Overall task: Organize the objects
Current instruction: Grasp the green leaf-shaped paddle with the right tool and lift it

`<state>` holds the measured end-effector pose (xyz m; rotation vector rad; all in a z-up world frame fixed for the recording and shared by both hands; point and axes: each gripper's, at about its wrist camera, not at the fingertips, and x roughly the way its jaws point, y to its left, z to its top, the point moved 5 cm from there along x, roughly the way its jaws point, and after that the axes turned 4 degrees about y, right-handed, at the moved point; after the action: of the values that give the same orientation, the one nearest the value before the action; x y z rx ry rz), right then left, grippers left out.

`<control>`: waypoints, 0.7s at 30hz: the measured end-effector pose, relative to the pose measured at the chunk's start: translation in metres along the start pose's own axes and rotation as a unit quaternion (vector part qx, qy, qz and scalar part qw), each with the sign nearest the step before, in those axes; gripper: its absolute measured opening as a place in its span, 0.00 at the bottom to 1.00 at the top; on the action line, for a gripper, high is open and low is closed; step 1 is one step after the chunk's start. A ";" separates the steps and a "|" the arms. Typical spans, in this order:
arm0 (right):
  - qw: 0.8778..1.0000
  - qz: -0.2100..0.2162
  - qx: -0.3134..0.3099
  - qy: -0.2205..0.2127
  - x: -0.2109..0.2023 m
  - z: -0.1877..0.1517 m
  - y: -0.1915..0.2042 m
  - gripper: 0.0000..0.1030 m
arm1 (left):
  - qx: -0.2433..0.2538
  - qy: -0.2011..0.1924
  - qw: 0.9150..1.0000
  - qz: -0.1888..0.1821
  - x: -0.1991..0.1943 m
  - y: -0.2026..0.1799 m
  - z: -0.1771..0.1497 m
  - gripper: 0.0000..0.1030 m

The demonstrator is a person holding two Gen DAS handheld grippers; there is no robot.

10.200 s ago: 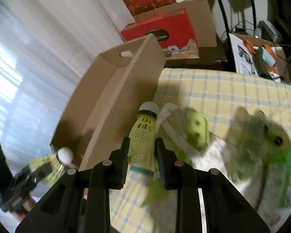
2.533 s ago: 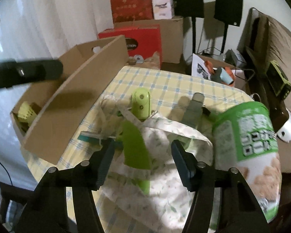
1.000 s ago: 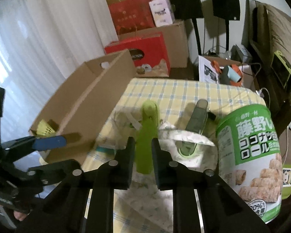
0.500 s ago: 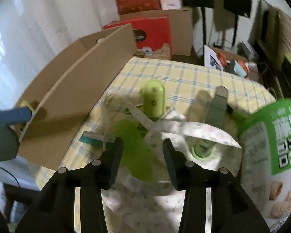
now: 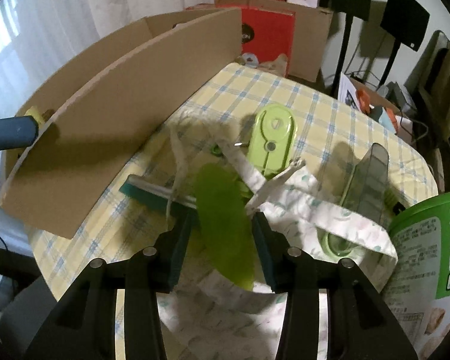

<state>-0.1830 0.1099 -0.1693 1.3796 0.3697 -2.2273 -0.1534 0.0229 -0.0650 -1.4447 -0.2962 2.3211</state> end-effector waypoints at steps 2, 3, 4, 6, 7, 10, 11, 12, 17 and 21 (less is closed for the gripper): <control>1.000 -0.005 -0.003 0.008 0.003 0.000 0.001 0.43 | 0.001 0.002 1.000 0.010 0.001 0.000 0.000 0.78; 1.000 -0.004 -0.004 0.011 0.003 0.000 0.000 0.43 | 0.000 0.002 1.000 0.008 0.002 0.001 -0.001 0.78; 1.000 -0.004 -0.005 0.013 0.003 0.000 0.000 0.43 | -0.001 0.003 1.000 0.006 0.001 0.001 -0.001 0.78; 1.000 -0.002 0.000 0.010 0.003 0.000 -0.002 0.42 | -0.006 0.004 1.000 0.003 0.000 0.003 -0.002 0.78; 1.000 -0.004 0.003 0.004 0.001 -0.001 -0.004 0.39 | -0.007 0.003 1.000 0.004 0.000 0.004 -0.001 0.78; 1.000 0.008 0.022 -0.007 -0.001 -0.003 -0.009 0.32 | -0.010 0.001 1.000 0.003 -0.002 0.004 -0.001 0.78; 1.000 0.012 0.027 -0.011 -0.002 -0.004 -0.011 0.32 | -0.010 0.001 1.000 0.004 -0.002 0.004 -0.001 0.78; 0.999 0.014 0.033 -0.015 -0.004 -0.005 -0.012 0.32 | -0.010 0.000 1.000 0.004 -0.002 0.004 -0.001 0.78; 0.996 0.036 0.068 -0.038 -0.020 -0.005 -0.020 0.32 | -0.010 0.000 1.000 0.004 -0.002 0.004 -0.002 0.78; 0.993 0.040 0.082 -0.069 -0.048 -0.004 -0.026 0.32 | -0.009 0.002 1.000 0.002 -0.002 0.004 -0.003 0.78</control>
<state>-0.1765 0.1466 -0.1292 1.2874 0.0826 -2.3138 -0.1510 0.0186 -0.0663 -1.4603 -0.3145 2.3245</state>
